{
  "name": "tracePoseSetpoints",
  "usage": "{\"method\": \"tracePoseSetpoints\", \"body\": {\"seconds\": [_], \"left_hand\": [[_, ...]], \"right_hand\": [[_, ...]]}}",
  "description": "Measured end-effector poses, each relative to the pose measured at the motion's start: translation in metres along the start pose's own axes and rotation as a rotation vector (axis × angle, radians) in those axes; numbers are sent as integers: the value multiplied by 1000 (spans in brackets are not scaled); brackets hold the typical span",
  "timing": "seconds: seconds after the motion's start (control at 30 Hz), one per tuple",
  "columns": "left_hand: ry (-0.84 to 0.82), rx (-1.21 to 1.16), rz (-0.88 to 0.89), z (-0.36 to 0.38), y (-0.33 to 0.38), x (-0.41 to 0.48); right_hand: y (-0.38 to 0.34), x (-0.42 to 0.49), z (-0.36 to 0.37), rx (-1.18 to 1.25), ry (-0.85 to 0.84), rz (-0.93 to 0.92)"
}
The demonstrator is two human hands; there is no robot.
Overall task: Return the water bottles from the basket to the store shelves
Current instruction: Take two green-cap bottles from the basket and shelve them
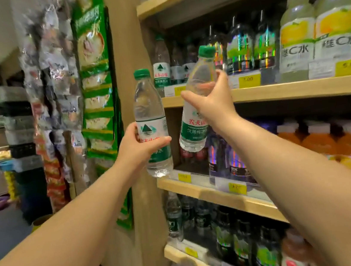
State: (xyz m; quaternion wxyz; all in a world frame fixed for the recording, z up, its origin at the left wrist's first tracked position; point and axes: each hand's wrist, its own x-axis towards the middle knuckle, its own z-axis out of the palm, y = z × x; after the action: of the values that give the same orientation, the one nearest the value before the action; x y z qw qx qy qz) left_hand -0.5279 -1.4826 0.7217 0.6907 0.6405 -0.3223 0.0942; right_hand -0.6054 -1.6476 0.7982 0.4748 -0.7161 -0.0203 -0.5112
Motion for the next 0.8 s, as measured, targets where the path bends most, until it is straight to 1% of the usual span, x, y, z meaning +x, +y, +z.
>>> {"method": "tracePoseSetpoints", "body": {"seconds": [0.27, 0.4, 0.57, 0.73, 0.8], "left_hand": [[-43, -34, 186, -14, -15, 115], [-52, -44, 269, -18, -17, 166], [-82, -96, 316, -18, -17, 215], [-141, -154, 344, -12, -22, 231], [-145, -181, 343, -10, -21, 232]], "right_hand": [[7, 87, 56, -11, 171, -215], [-3, 126, 80, -14, 315, -318], [-4, 157, 105, -11, 483, -401], [13, 183, 113, -121, 546, -433], [16, 193, 110, -156, 524, -430]]}}
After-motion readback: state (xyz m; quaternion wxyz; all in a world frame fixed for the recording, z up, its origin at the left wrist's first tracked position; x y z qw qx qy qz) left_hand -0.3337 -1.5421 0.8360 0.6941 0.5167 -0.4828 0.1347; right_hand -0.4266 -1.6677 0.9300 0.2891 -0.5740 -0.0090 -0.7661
